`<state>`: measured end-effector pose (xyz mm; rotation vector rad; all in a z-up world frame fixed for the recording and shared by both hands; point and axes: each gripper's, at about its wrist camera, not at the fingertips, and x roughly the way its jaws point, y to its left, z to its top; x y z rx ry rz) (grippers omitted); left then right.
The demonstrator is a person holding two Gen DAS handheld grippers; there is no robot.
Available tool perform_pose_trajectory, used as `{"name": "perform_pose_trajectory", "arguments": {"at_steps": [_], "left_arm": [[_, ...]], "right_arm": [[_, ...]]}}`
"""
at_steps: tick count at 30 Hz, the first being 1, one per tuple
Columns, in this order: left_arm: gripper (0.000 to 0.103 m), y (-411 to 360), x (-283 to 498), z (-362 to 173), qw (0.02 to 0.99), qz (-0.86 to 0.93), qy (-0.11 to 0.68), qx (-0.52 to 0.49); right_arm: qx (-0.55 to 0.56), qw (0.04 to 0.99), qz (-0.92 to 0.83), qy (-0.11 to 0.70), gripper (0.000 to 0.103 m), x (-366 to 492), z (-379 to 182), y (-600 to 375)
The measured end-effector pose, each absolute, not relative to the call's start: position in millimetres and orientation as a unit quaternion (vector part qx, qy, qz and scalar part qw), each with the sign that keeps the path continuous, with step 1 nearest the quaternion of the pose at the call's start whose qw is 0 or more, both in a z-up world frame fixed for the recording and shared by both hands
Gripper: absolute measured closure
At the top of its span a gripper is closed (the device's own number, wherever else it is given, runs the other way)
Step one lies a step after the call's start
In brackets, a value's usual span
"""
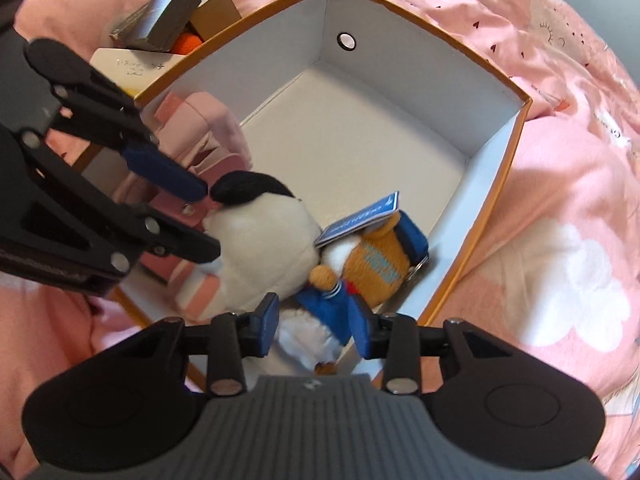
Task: Organize objects
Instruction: 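Lower both plush items into the box and open both tools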
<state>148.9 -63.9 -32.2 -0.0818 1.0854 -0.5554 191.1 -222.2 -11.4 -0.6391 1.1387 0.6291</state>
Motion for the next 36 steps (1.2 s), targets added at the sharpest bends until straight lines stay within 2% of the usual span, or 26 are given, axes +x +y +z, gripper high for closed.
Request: {"name": "perform_pose_trajectory", "arguments": {"at_steps": [3, 8, 9, 10, 12, 21, 25, 31, 36], "left_arm": [[0.052, -65.2, 150.1, -34.3, 0.834, -0.237, 0.497, -0.035], [0.052, -81.1, 149.3, -45.3, 0.84, -0.227, 0.492, -0.005], [0.053, -82.4, 148.5, -46.1, 0.841, -0.226, 0.493, -0.006], [0.054, -80.8, 147.6, -45.3, 0.84, -0.223, 0.495, -0.008], [0.055, -79.8, 146.6, -46.2, 0.838, -0.22, 0.499, -0.013], [0.059, -73.7, 147.0, -48.0, 0.833, -0.217, 0.507, -0.037], [0.059, -73.2, 147.2, -48.3, 0.832, -0.217, 0.508, -0.042], [0.06, -71.9, 146.7, -51.2, 0.829, -0.22, 0.513, -0.047], [0.059, -71.5, 143.5, -49.0, 0.832, -0.223, 0.506, -0.046]], "right_arm": [[-0.333, 0.748, 0.276, 0.504, 0.064, 191.3, -23.8, -214.0], [-0.359, 0.748, 0.264, 0.491, 0.074, 187.2, -37.3, -207.1], [-0.357, 0.75, 0.26, 0.492, 0.082, 187.0, -36.7, -206.7], [-0.354, 0.753, 0.256, 0.492, 0.087, 186.6, -35.1, -206.5], [-0.355, 0.756, 0.247, 0.49, 0.09, 184.4, -30.0, -205.6], [-0.339, 0.736, 0.255, 0.528, 0.091, 170.6, -6.3, -208.7], [-0.338, 0.714, 0.256, 0.557, 0.092, 170.0, -18.9, -207.5], [-0.263, 0.713, 0.26, 0.595, 0.091, 182.5, -27.0, -223.0], [-0.257, 0.718, 0.26, 0.593, 0.087, 180.2, -25.6, -224.4]]}}
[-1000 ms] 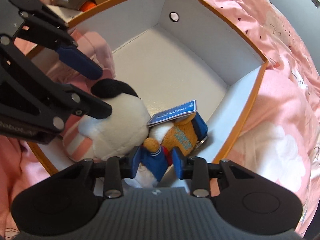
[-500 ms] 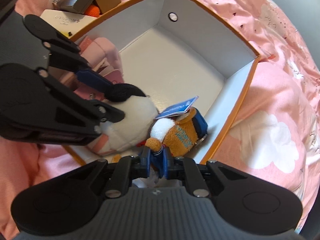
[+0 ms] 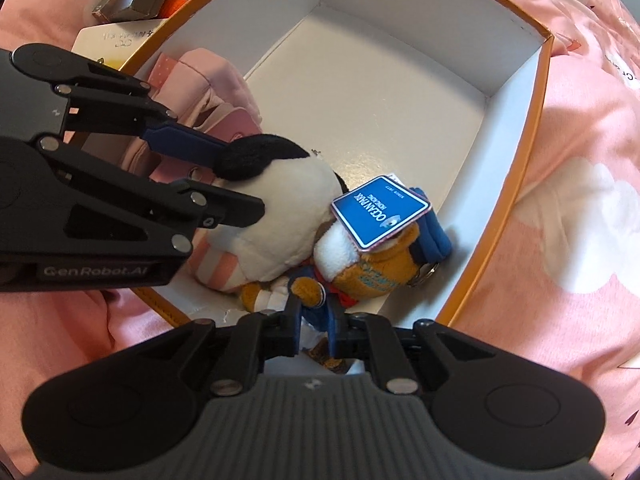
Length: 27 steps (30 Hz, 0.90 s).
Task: Organize objects
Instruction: 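Lower both plush items into the box and open both tools, then withdraw both tools from the box toward the black gift box and white card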
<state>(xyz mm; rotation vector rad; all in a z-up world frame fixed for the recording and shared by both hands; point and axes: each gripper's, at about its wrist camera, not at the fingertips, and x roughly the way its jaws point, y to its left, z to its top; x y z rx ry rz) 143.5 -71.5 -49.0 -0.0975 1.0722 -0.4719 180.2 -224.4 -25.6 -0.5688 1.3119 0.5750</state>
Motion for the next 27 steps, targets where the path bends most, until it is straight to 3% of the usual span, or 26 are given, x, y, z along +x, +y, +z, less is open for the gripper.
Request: {"name": "perform_pose_trajectory", "arguments": {"at_steps": [4, 9, 27], "left_arm": [[0.056, -67.3, 136.0, -41.5, 0.842, -0.218, 0.491, -0.041], [0.041, -60.2, 123.7, -23.0, 0.858, -0.216, 0.464, -0.042], [0.042, 15.0, 103.9, 31.2, 0.909, -0.145, 0.384, -0.074]], "right_arm": [[-0.272, 0.724, 0.252, 0.581, 0.079, 174.4, -19.6, -220.9], [-0.28, 0.737, 0.249, 0.562, 0.068, 163.7, -1.7, -218.4], [-0.211, 0.838, 0.307, 0.4, 0.063, 140.4, 61.6, -144.4]]}}
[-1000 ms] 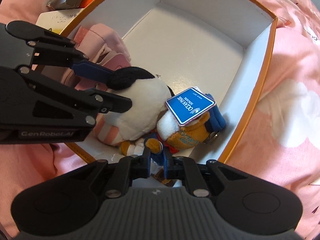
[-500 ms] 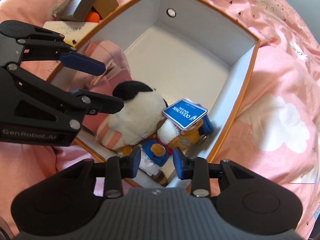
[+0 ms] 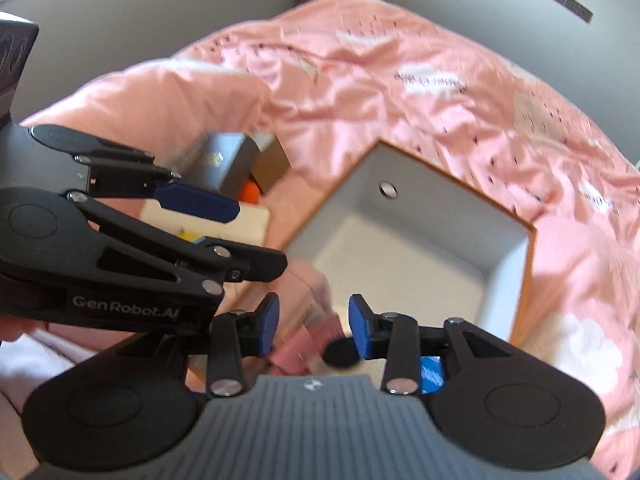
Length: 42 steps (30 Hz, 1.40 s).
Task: Organize objects
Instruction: 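Withdraw both tools from the box toward the black gift box and white card, then grasp the white glasses case with the left tool while the right grasps the yellow tape measure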
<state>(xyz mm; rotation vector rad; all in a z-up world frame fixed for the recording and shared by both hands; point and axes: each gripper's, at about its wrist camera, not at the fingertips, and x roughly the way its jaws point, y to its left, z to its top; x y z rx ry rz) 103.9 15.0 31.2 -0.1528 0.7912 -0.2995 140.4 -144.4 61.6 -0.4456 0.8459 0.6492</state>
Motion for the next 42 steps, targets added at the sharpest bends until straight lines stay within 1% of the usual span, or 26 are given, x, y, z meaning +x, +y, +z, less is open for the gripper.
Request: {"name": "perform_pose_trajectory", "arguments": {"at_steps": [5, 9, 15, 20, 23, 29, 31, 34, 38, 39, 40, 42], "left_arm": [[0.042, 50.2, 103.5, 32.0, 0.91, -0.117, 0.388, -0.085], [0.045, 71.8, 103.8, 28.7, 0.908, -0.111, 0.398, -0.069], [0.045, 93.7, 114.8, 16.4, 0.889, -0.118, 0.441, -0.032], [0.045, 112.1, 128.6, -4.2, 0.86, -0.129, 0.494, -0.013], [0.044, 113.6, 133.1, -13.5, 0.847, -0.132, 0.514, 0.033], [0.041, 109.9, 138.2, -27.3, 0.824, -0.163, 0.527, 0.133], [0.04, 106.8, 141.5, -32.6, 0.815, -0.175, 0.527, 0.163], [0.037, 100.0, 145.9, -40.7, 0.803, -0.2, 0.522, 0.206], [0.036, 87.6, 148.2, -54.0, 0.787, -0.234, 0.504, 0.269], [0.033, 83.7, 148.2, -57.9, 0.779, -0.241, 0.501, 0.289], [0.032, 81.5, 148.5, -60.5, 0.773, -0.248, 0.501, 0.3], [0.032, 76.9, 151.8, -65.8, 0.757, -0.261, 0.507, 0.319]], "right_arm": [[-0.186, 0.841, 0.34, 0.378, 0.063, 139.5, 57.3, -114.8], [-0.194, 0.826, 0.374, 0.374, 0.063, 139.0, 51.3, -88.0], [-0.237, 0.791, 0.409, 0.388, 0.063, 147.4, 32.7, -50.3], [-0.266, 0.766, 0.416, 0.412, 0.063, 164.7, 14.3, -31.0], [-0.27, 0.752, 0.419, 0.431, 0.063, 175.9, 3.3, -22.9], [-0.271, 0.74, 0.416, 0.454, 0.062, 198.8, -15.9, -10.6], [-0.272, 0.733, 0.418, 0.463, 0.061, 205.2, -20.4, -7.3], [-0.288, 0.725, 0.415, 0.468, 0.058, 211.5, -27.0, -2.3], [-0.314, 0.711, 0.416, 0.472, 0.058, 218.0, -34.3, 1.7], [-0.322, 0.705, 0.419, 0.472, 0.057, 219.5, -35.8, 2.1], [-0.33, 0.701, 0.421, 0.472, 0.056, 220.6, -36.9, 2.3], [-0.346, 0.692, 0.423, 0.472, 0.05, 222.6, -39.5, 3.0]]}}
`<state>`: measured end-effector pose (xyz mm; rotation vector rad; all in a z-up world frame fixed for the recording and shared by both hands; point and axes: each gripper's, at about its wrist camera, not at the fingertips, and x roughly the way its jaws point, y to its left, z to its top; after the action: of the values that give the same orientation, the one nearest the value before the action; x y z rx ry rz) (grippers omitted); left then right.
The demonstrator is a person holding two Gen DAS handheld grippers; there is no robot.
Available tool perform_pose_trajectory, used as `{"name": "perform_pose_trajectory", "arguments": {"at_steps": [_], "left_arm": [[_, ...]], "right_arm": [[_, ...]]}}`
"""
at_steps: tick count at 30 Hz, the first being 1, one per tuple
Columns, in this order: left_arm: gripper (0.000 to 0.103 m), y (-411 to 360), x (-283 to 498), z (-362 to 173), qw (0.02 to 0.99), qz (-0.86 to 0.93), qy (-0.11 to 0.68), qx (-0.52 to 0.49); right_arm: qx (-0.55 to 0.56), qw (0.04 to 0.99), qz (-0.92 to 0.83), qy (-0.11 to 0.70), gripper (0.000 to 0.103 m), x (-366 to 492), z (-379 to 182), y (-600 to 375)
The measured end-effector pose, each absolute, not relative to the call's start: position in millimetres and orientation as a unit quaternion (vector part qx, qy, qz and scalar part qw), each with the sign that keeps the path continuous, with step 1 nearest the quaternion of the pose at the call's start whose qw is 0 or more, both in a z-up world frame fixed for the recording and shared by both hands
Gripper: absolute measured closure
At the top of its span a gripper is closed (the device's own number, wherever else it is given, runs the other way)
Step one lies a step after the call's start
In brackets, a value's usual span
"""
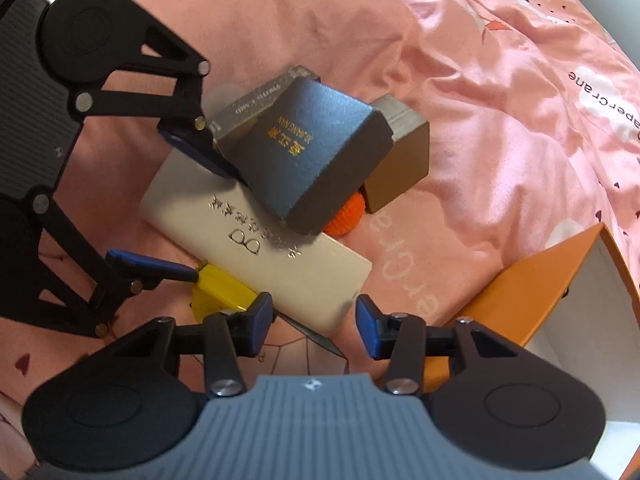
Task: Organize objects
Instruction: 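Grasp the white glasses case with the left tool while the right grasps the yellow tape measure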
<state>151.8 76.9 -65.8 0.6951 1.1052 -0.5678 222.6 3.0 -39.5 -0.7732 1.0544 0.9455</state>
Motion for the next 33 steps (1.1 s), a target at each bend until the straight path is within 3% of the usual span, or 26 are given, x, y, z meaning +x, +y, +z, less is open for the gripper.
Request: {"name": "perform_pose_trajectory", "arguments": {"at_steps": [11, 33], "left_arm": [[0.029, 59.1, 172.7, -90.9, 0.716, -0.285, 0.52, 0.368], [0.034, 75.3, 163.2, -78.8, 0.727, -0.285, 0.52, 0.346]], "right_arm": [[-0.404, 0.632, 0.455, 0.48, 0.044, 234.5, -58.8, 7.2], [-0.355, 0.629, 0.482, 0.496, 0.045, 228.1, -32.6, -6.5]]}}
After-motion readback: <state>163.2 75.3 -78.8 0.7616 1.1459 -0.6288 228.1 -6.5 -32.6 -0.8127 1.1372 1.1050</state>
